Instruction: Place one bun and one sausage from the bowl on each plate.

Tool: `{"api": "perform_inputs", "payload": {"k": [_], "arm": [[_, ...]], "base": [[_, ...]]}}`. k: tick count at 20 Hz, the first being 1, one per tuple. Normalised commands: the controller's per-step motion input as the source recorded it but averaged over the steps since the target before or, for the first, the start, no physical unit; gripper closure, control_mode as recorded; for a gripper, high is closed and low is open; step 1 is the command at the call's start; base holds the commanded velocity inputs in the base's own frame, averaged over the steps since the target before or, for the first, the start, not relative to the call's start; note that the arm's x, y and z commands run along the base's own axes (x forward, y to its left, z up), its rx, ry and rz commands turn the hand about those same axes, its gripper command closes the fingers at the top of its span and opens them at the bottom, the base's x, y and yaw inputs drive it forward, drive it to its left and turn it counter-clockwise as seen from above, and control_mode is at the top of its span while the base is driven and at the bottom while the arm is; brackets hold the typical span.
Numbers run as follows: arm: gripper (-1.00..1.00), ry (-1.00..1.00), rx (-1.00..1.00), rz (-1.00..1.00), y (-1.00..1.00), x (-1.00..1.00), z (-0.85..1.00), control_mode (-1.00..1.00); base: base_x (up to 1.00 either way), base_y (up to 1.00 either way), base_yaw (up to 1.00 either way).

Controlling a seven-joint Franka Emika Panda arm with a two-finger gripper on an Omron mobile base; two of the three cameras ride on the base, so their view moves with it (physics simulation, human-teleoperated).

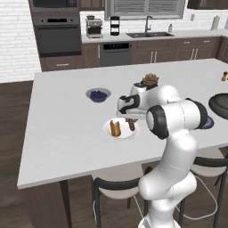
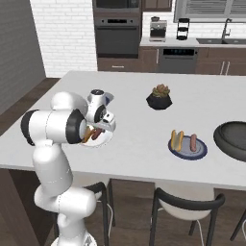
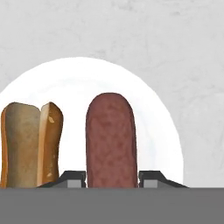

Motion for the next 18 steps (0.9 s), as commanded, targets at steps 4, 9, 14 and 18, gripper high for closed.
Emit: {"api": "perform_inputs", "payload": {"k": [4, 9, 14, 18], "arm": [[1.0, -0.06, 0.0, 0.0, 0.18, 0.08, -0.27, -1.0], [-1.0, -0.05, 0.0, 0.0, 0.06, 0.0, -0.26, -1.0], [-1.0, -0.08, 0.0, 0.0, 0.02, 0.05, -0.05, -1.0], [-1.0, -0.08, 0.0, 0.0, 0.0, 0.2, 0.0, -1.0]], "base": [[0.0, 0.0, 0.0], [0.0, 0.0, 0.0], [0.0, 0.0, 0.0], [0.0, 0.0, 0.0]]}}
